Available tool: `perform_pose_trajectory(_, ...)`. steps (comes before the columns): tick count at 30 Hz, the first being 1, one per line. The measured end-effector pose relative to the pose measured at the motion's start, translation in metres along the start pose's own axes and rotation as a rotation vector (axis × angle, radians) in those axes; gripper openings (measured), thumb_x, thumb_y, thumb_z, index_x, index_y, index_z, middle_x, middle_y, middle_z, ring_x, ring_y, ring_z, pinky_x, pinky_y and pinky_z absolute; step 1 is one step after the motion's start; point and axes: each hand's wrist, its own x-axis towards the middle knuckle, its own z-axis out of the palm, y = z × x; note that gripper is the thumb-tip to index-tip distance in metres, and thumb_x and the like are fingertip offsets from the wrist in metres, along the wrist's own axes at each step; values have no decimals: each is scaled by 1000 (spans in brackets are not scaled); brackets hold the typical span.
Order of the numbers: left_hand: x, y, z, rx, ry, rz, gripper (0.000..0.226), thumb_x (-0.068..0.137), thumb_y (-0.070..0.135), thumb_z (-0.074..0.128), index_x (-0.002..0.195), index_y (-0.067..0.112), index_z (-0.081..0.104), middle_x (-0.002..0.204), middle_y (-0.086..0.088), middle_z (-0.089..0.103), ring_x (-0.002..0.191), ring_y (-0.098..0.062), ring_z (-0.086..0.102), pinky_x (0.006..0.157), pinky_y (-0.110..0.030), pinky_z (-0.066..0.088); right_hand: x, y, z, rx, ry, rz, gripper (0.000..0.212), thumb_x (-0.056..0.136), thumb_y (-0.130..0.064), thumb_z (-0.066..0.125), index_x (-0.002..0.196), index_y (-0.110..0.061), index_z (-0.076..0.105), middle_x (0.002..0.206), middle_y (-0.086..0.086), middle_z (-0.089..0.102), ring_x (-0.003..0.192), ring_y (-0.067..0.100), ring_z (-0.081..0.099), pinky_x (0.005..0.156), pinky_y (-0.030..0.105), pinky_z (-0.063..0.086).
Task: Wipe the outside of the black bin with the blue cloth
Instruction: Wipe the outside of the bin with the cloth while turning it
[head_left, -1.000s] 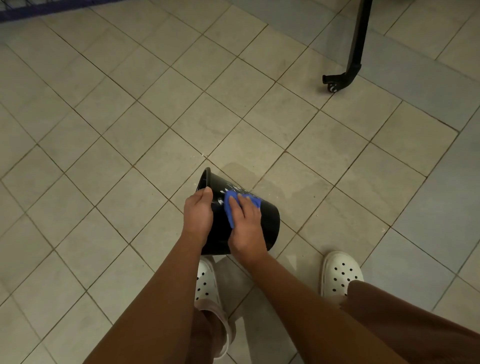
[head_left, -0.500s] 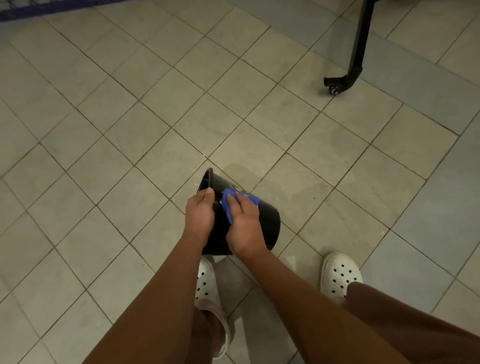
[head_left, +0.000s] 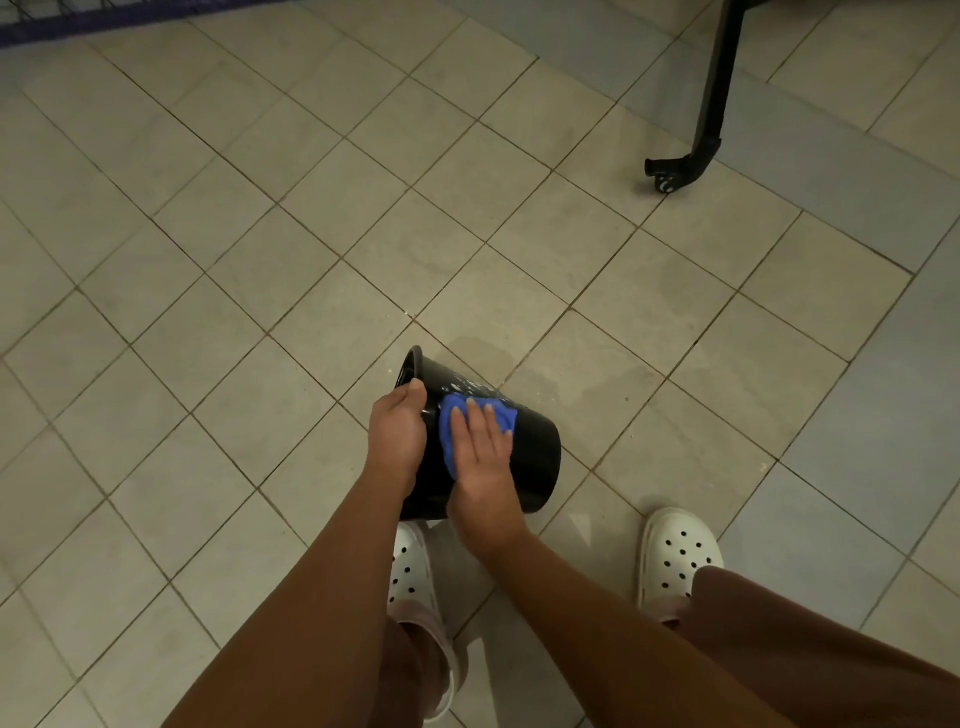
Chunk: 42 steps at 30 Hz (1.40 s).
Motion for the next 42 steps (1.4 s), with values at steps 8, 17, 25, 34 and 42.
perform_pose_trajectory(8, -4, 7, 1, -55, -42, -63, 33, 104, 22, 45, 100, 2, 71, 94, -20, 71, 89, -34, 68, 84, -42, 55, 26, 20, -20, 48, -113, 201, 82, 80, 1, 56, 148, -13, 12, 155, 7, 15, 144, 21, 6, 118, 42, 6)
perform_pose_trajectory(17, -1, 13, 1, -118, -23, -211, 30, 100, 21, 48, 89, 4, 70, 78, -12, 71, 73, -27, 68, 69, -32, 53, -8, 7, 4, -124, -68, -90, 91, 72, 5, 54, 148, -11, 6, 156, 12, 8, 143, 33, -4, 110, 52, 2)
perform_pose_trajectory(25, -3, 12, 6, -108, -34, -201, 35, 99, 26, 47, 113, 4, 69, 103, -20, 72, 98, -36, 68, 92, -47, 55, 38, -2, -29, 9, -161, 106, 80, 83, 5, 47, 149, -15, 5, 157, 4, 5, 144, 19, -5, 118, 42, -1)
perform_pose_trajectory(34, -2, 11, 1, -40, -44, -97, 36, 101, 14, 44, 70, 9, 60, 65, -4, 64, 64, -19, 59, 63, -29, 47, 28, -26, -19, -108, -187, 16, 81, 86, 0, 45, 148, -13, -7, 156, 9, -11, 142, 25, -18, 116, 44, -8)
perform_pose_trajectory(42, -9, 11, 3, -14, -69, -72, 29, 100, 17, 43, 87, 6, 67, 83, -16, 67, 76, -30, 63, 71, -33, 50, 41, 6, -34, -22, -174, 247, 80, 79, -3, 59, 147, -14, 17, 148, 8, 25, 138, 23, 21, 117, 43, 15)
